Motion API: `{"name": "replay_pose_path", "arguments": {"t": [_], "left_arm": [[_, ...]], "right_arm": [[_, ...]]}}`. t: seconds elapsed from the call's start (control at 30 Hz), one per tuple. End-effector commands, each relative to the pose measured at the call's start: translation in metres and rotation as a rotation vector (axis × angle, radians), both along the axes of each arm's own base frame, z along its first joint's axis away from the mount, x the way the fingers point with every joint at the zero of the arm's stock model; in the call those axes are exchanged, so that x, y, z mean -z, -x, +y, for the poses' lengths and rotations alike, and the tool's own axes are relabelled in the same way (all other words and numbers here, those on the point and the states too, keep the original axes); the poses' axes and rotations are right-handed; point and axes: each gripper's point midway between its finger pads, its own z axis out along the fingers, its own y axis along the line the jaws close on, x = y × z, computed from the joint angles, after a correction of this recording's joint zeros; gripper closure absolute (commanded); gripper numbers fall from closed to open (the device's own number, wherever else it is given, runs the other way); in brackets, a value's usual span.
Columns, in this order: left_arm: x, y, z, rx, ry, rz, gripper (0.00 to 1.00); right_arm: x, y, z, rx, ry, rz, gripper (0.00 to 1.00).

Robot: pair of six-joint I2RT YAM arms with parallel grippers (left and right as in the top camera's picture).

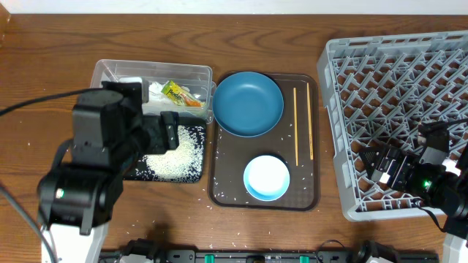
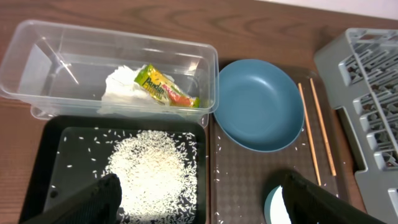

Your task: Sort waste into correct bins and load items into the dishwasher rack

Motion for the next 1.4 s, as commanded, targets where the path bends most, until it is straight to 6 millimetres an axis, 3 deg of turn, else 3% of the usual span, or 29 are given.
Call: {"name": "replay_pose_path", "arguments": {"t": [0.0, 0.37, 0.53, 0.6, 0.73, 0.93, 1.37], "left_arm": [[-0.011, 0.007, 0.000, 0.025, -0.012, -0.040, 0.14], [-0.012, 0.010, -0.002, 0.034, -0.011, -0.046, 0.09], [-0.009, 0.022, -0.001, 0.037, -0.011, -0.044, 0.09], [-0.008, 0.026, 0.006, 0.016, -0.041, -0.067, 0.09], [-0.004, 0.023, -0.001, 0.036, -0.027, -0.184, 0.09], [0.027, 0.017, -0.008, 0.027, 0.053, -0.384, 0.08], [0.123, 0.043, -0.002, -0.015, 0.133, -0.450, 0.08]], "right_arm": [[-0.004, 0.000, 0.002, -0.027, 0.018, -0.019, 0.01], [-0.003, 0.001, 0.003, -0.028, 0.015, -0.014, 0.01], [-0.003, 0.001, 0.003, -0.028, 0.015, -0.014, 0.01], [-0.003, 0.001, 0.003, -0.028, 0.015, -0.014, 0.01], [-0.003, 0.001, 0.003, -0.028, 0.015, -0.014, 0.01], [-0.003, 0.001, 0.002, -0.028, 0.016, -0.014, 0.01], [-0.003, 0.001, 0.003, -0.028, 0.015, -0.014, 0.01]]}}
